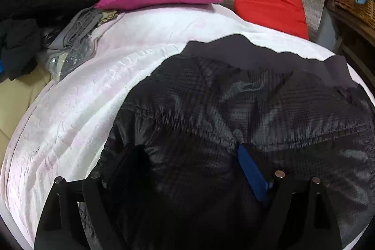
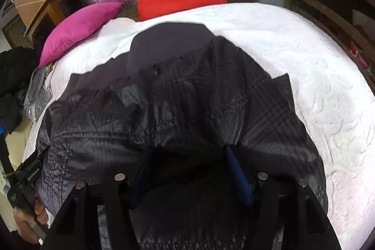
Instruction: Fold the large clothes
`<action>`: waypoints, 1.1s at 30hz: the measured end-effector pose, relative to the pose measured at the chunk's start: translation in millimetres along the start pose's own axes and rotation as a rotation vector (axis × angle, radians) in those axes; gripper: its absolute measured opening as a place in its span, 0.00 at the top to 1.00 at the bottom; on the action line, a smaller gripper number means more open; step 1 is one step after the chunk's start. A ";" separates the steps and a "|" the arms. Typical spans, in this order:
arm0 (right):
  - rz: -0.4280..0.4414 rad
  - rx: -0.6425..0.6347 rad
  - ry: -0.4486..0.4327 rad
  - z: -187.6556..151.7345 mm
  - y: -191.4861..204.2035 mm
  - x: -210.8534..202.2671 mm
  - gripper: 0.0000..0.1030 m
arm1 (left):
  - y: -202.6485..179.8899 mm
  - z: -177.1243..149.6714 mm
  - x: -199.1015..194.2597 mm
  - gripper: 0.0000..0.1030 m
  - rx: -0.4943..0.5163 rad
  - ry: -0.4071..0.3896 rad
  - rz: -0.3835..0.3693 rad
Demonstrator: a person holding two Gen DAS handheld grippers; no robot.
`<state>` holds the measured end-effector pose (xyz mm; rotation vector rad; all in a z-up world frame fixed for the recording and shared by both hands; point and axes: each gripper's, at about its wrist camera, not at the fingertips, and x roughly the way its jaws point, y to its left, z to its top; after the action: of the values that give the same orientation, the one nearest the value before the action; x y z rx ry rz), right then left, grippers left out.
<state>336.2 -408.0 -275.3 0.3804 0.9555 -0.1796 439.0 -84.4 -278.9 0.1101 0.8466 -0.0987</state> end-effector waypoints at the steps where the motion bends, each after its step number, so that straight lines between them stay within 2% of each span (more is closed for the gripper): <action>1: -0.003 -0.006 -0.002 -0.8 0.0 -1.0 0.37 | -0.3 0.3 -0.3 0.15 0.000 0.006 -0.001; 4: 0.018 -0.017 -0.011 -1.6 -2.4 -6.8 0.35 | 2.9 5.1 -9.2 0.15 -0.007 0.019 -0.030; 7: 0.094 0.010 -0.019 0.9 -11.3 -19.3 0.35 | 5.8 9.1 -28.7 0.15 -0.012 0.004 -0.113; 10: 0.177 0.089 -0.045 3.9 -28.5 -36.3 0.35 | 9.9 14.5 -60.9 0.14 0.002 -0.072 -0.195; 14: 0.197 0.138 -0.124 6.7 -47.2 -60.6 0.30 | 21.6 17.2 -82.1 0.14 0.025 -0.143 -0.205; 18: 0.199 0.225 -0.135 9.2 -78.6 -70.6 0.29 | 51.2 20.0 -65.9 0.14 -0.051 -0.082 -0.192; 24: 0.228 0.375 -0.139 11.3 -122.0 -71.2 0.26 | 92.9 16.1 -54.4 0.14 -0.236 -0.035 -0.271; 29: 0.365 0.352 -0.116 9.9 -101.3 -81.1 0.26 | 95.9 12.0 -49.5 0.14 -0.336 0.026 -0.363; 33: 0.465 0.332 -0.074 -2.4 -77.1 -89.1 0.24 | 97.3 -6.3 -68.6 0.14 -0.389 0.039 -0.411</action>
<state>259.4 -479.5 -221.5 0.8839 0.7407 0.0739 401.9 15.7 -225.9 -0.4301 0.9039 -0.3152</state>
